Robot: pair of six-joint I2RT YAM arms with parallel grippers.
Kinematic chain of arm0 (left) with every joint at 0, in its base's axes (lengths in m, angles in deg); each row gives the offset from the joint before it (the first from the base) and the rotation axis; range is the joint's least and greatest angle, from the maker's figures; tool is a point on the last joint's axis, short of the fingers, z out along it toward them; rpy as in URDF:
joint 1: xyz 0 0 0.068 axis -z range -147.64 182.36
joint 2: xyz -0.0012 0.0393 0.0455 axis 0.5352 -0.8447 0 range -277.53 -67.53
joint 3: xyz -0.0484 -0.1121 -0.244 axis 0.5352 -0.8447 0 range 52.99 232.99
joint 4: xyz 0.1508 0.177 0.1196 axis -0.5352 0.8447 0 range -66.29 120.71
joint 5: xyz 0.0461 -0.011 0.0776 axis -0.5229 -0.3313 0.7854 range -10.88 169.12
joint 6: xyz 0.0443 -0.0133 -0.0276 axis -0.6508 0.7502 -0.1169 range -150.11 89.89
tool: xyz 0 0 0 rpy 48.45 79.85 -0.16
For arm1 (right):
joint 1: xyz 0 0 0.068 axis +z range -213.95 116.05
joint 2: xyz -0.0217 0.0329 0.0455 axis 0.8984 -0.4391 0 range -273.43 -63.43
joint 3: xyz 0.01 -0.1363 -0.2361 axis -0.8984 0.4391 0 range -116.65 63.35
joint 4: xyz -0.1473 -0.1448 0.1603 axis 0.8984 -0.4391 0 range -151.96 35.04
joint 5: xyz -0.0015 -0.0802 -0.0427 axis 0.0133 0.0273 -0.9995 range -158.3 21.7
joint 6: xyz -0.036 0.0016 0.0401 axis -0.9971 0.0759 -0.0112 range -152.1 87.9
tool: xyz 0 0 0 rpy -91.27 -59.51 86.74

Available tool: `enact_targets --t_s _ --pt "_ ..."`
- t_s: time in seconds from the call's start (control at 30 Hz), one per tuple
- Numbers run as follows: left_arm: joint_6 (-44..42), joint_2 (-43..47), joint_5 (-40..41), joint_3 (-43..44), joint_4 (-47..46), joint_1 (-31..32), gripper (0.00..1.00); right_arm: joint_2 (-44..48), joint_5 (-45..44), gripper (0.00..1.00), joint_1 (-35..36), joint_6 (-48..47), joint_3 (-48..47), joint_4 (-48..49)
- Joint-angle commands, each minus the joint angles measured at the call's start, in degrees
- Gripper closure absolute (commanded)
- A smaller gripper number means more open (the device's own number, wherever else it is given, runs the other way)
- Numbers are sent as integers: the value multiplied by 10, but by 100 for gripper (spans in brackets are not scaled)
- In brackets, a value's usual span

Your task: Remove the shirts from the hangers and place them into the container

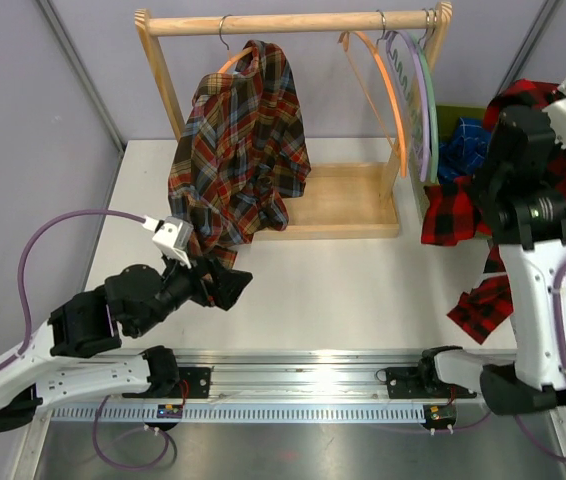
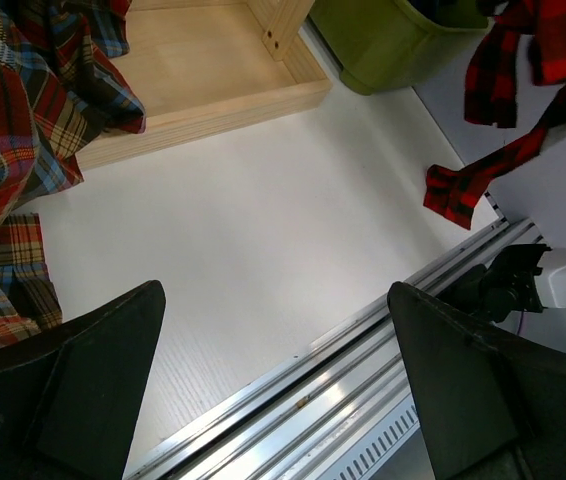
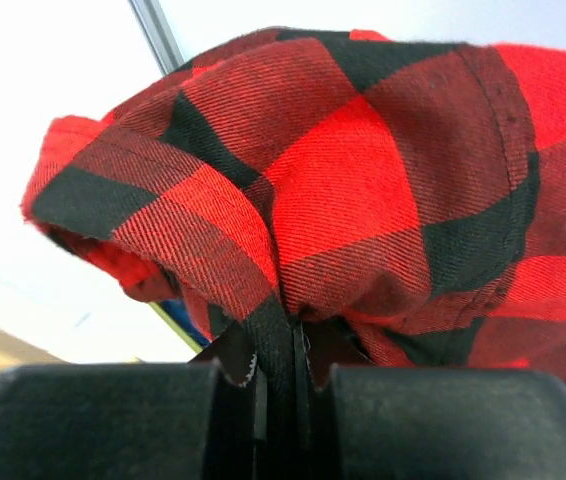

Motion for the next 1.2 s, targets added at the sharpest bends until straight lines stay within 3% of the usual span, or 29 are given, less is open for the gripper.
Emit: enact_targets --t_s 0.0,0.13,0.23,0.53,0.9,1.03,1.17 --pt "6 21 0 1 -17 2 3 -55 188 100 -78 8 -54 -47" --pt "-2 25 5 7 -14 2 2 -140 276 100 -178 7 -144 -47" --pt "-8 12 4 17 -14 2 2 -203 322 100 -209 2 -231 -49" --pt "-22 -34 1 45 -14 2 2 -390 400 100 -223 -76 -524 -2" --pt "-8 -49 1 38 -20 2 1 -421 468 100 -238 -107 -502 401" --pt "4 -67 12 45 -7 1 1 -512 497 100 -246 -93 -642 429" --pt "3 -88 14 52 -13 1 1 -486 538 100 -267 -29 -529 530"
